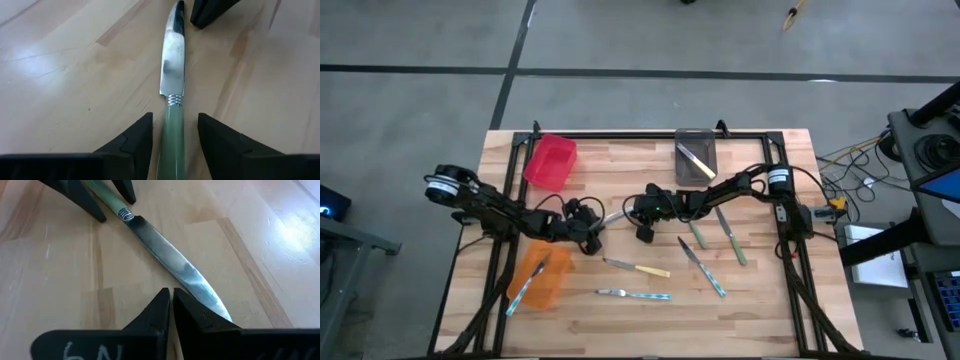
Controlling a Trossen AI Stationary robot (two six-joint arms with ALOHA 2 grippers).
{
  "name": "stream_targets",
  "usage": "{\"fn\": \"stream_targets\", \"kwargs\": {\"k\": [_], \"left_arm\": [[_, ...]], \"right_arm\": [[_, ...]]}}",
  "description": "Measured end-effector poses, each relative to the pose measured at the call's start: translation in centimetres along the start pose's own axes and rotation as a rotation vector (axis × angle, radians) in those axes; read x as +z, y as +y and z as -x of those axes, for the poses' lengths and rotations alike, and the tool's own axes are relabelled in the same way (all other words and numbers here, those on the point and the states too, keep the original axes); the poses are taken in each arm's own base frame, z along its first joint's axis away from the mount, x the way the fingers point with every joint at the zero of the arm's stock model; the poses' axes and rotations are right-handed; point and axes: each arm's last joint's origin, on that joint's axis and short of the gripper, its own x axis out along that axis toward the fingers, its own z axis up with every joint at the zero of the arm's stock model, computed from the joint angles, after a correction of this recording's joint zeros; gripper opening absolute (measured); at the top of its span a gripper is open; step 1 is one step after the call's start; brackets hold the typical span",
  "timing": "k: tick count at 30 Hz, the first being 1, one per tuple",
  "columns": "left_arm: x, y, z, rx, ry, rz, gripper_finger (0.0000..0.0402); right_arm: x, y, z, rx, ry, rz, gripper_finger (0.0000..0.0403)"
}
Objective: Sort silverware by color (type)
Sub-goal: Put the left green knife into the red bin
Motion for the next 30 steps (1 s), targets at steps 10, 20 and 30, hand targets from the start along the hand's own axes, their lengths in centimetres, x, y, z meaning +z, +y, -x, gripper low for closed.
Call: {"fn": "stream_targets", "kwargs": {"k": [10, 20, 30], "left_arm": [[-0.2, 0.0, -0.3, 0.025, -0.005, 0.021, 0.0038], [0.5, -0.5, -0.3, 0.047, -0.044, 0.086, 0.0028], [2.3, -1.5, 0.5, 0.012, -0.104, 0.119, 0.0026]], "right_arm": [[0.0, 0.0, 0.0, -0.001, 0.002, 0.001, 0.0018], [1.0, 0.0, 1.0, -0.003, -0.013, -0.014, 0.0018], [4.9, 0.6, 5.7, 0.011, -0.06, -0.019, 0.0018]]}}
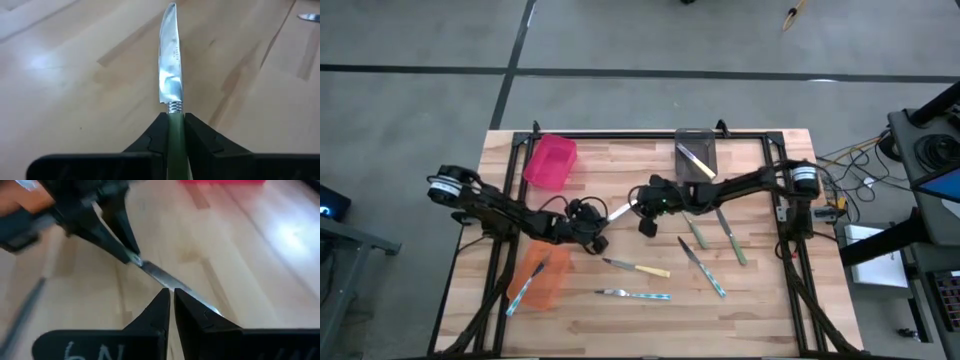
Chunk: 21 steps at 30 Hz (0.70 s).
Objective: Sort silverware by color (type)
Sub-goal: Put the left green knife into the red bin
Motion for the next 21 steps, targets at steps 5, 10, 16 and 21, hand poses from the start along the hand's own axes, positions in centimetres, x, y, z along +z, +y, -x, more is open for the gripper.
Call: {"fn": "stream_targets", "kwargs": {"k": [5, 10, 16, 21], "left_arm": [[0.7, 0.0, 0.6, -0.012, -0.031, 0.015, 0.0001], [1.6, 0.0, 1.4, -0.032, -0.063, 0.037, 0.0006], [2.3, 0.3, 2.5, -0.053, -0.06, -0.007, 0.0003], [2.3, 0.2, 2.6, -0.117, -0.025, -0.094, 0.0001]], "right_arm": [[2.0, 0.4, 3.3, 0.008, -0.008, 0.007, 0.0018], [3.5, 0.9, 6.4, 0.021, -0.025, 0.01, 0.0018], [3.4, 1.8, 7.8, 0.044, -0.019, 0.022, 0.0018], [2.0, 2.2, 7.3, 0.054, 0.023, 0.018, 0.0018]]}}
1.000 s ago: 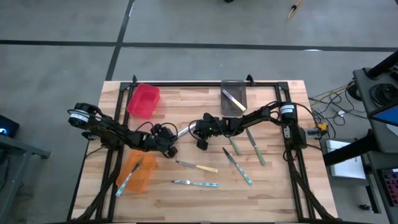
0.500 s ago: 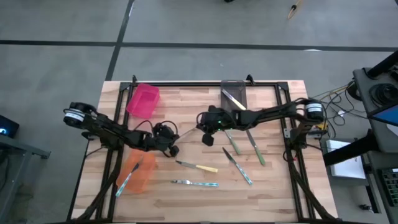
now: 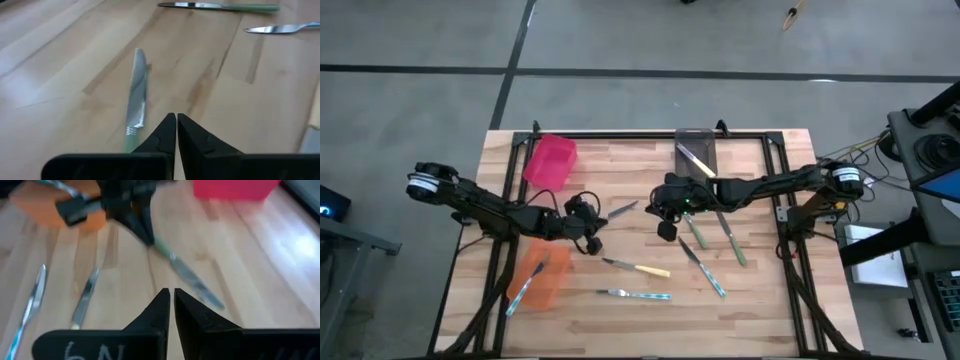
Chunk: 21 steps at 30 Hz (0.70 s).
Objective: Sort silverware by color (type)
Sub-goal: Put the left green knife into the red bin
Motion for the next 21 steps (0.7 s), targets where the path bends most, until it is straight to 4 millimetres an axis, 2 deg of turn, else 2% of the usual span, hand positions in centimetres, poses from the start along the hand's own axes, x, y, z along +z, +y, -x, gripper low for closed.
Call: {"fn": "stream_targets", "kwargs": {"k": [6, 10, 16, 21], "left_arm": [[-0.2, 0.9, -0.8, 0.088, 0.018, -0.034, 0.0025], [-0.6, 1.6, -1.7, 0.131, 0.052, -0.061, 0.0066], [-1.5, 1.5, -3.2, 0.141, 0.059, -0.062, 0.0135], [-2.4, 1.5, -4.1, 0.153, 0.082, -0.074, 0.0171]], "right_arm": [[-1.4, 0.0, -1.0, 0.001, 0.009, -0.044, 0.0018], [-1.8, -0.1, -1.4, 0.003, 0.0, -0.046, 0.0018], [-2.1, -0.1, -1.7, 0.002, 0.004, -0.045, 0.0018], [-2.2, -0.1, -1.7, 0.002, 0.005, -0.045, 0.0018]]}}
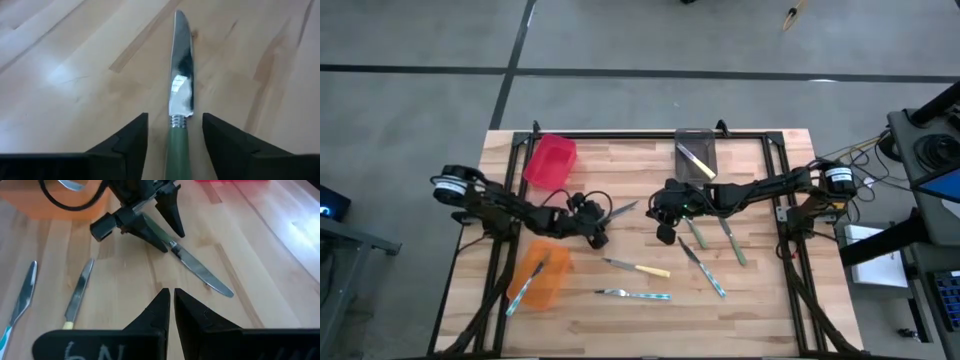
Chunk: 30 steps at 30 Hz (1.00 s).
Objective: Sort silverware by color (type)
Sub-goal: Put the left green knife into the red bin
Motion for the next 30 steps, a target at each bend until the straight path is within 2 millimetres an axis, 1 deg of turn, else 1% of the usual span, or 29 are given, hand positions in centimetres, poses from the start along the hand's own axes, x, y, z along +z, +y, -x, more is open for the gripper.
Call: {"fn": "stream_targets", "kwargs": {"k": [3, 6, 9, 11, 14, 16, 17, 19, 21, 23, 25, 27, 30], "left_arm": [[-0.3, -0.1, -0.4, 0.01, -0.001, 0.001, 0.0176], [-0.5, -0.1, -0.6, 0.014, 0.013, 0.002, 0.0169], [-0.8, -0.1, -0.8, 0.016, 0.028, 0.03, 0.0148], [-0.9, -0.2, -0.8, 0.013, 0.036, 0.044, 0.0123], [-0.9, -0.2, -0.8, 0.005, 0.04, 0.055, 0.0072], [-0.9, -0.2, -0.8, 0.007, 0.039, 0.059, 0.0033], [-0.9, -0.2, -0.8, 0.011, 0.037, 0.062, 0.0024], [-0.9, -0.1, -0.8, 0.03, 0.028, 0.086, 0.0022], [-0.9, -0.1, -0.8, 0.048, 0.018, 0.102, 0.0022], [-0.9, -0.1, -0.7, 0.052, 0.008, 0.111, 0.0022], [-0.7, -0.2, -0.6, 0.041, -0.012, 0.126, 0.0015], [-0.4, -0.3, -0.5, 0.028, -0.033, 0.143, 0.0007], [0.0, -0.3, -0.2, 0.011, -0.043, 0.153, 0.0001]], "right_arm": [[0.0, 0.0, 0.0, 0.0, 0.001, 0.0, 0.0018], [0.0, 0.0, 0.0, 0.0, 0.001, 0.006, 0.0018], [0.4, 0.2, 0.5, 0.024, -0.021, 0.012, 0.0018], [1.3, 0.5, 1.5, 0.067, -0.073, 0.037, 0.0018], [2.8, 1.1, 3.8, 0.096, -0.162, 0.097, 0.0018], [3.8, 1.4, 5.8, 0.099, -0.229, 0.143, 0.0018], [4.3, 1.6, 6.9, 0.1, -0.266, 0.169, 0.0018], [5.2, 1.9, 9.3, 0.104, -0.348, 0.211, 0.0018], [5.5, 2.4, 11.5, 0.098, -0.419, 0.252, 0.0018], [5.5, 2.7, 13.4, 0.102, -0.47, 0.282, 0.0018], [5.1, 3.0, 14.9, 0.109, -0.526, 0.301, 0.0018], [4.6, 3.1, 15.9, 0.121, -0.586, 0.303, 0.0018], [3.5, 3.0, 16.8, 0.135, -0.656, 0.29, 0.0018]]}}
